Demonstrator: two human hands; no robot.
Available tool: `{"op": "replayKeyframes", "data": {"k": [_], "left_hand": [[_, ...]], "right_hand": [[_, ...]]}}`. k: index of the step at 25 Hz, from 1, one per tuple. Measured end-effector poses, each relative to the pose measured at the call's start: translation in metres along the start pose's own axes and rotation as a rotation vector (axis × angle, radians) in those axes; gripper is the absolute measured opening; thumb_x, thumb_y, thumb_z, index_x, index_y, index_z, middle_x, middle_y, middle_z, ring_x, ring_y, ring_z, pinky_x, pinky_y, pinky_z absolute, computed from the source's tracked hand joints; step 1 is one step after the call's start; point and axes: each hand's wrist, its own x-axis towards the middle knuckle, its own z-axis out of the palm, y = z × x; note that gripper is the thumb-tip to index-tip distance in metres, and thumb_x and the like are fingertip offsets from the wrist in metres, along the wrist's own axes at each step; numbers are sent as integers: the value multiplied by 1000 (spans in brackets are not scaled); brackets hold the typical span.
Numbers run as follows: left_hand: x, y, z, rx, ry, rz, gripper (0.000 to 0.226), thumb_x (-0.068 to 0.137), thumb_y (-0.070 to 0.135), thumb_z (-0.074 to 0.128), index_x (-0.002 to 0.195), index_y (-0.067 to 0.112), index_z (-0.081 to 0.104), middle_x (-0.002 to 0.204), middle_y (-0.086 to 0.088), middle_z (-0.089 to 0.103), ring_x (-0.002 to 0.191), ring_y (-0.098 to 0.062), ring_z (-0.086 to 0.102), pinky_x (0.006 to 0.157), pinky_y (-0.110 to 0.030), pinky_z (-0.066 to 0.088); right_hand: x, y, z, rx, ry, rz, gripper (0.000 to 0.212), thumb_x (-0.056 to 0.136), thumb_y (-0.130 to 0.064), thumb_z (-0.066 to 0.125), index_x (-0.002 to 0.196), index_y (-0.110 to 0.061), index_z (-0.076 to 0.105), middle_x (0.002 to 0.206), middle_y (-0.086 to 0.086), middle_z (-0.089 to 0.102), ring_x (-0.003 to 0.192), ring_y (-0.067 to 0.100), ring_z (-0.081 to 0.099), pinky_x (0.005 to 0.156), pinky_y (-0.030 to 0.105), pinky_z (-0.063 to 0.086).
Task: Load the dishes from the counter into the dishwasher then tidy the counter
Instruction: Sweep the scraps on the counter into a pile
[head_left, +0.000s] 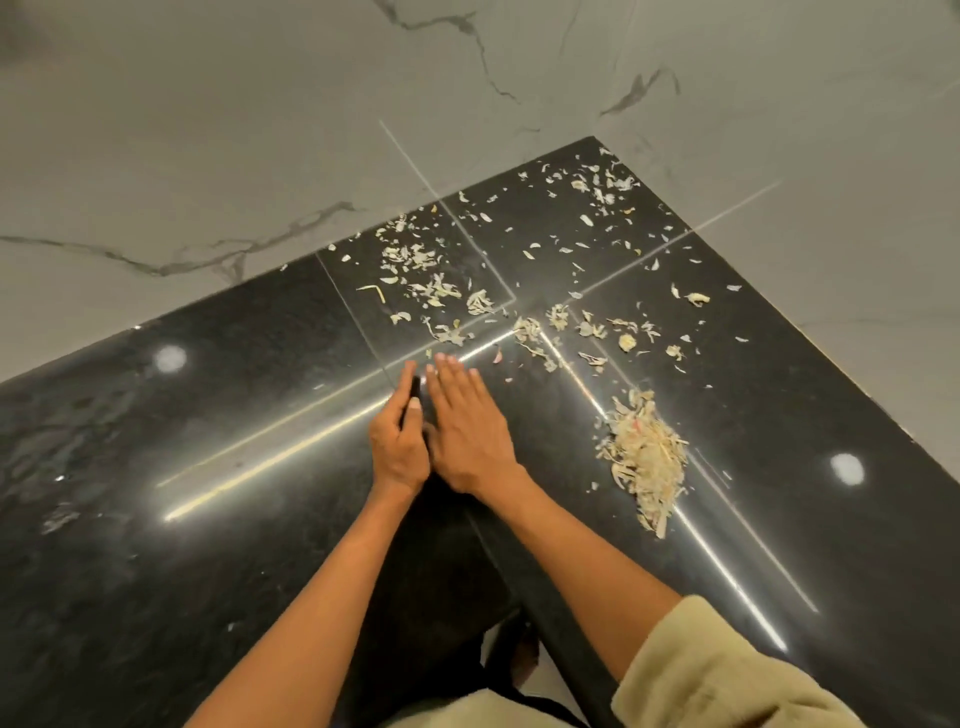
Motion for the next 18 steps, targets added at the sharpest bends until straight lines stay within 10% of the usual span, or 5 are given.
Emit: {"op": "replayKeyframes", "data": {"k": [4, 18], "left_hand": [[47, -12, -37, 113, 30, 23, 56, 91, 15, 42, 146, 6, 45, 149, -7, 47, 140, -17, 43, 118, -32, 32], [210, -8, -64, 528, -45, -28, 66, 102, 21, 42, 158, 11, 9, 166, -5, 8, 153, -16, 4, 125, -36, 2]], "right_hand": [[8, -3, 11, -19, -35, 23, 72, 104, -49, 26, 160, -9, 6, 168, 8, -4, 154, 20, -10, 125, 45, 5], [-18, 45, -9, -34, 24, 294, 82, 103, -61, 26, 160, -9, -3, 168, 7, -13, 154, 19, -14, 126, 43, 4]]}}
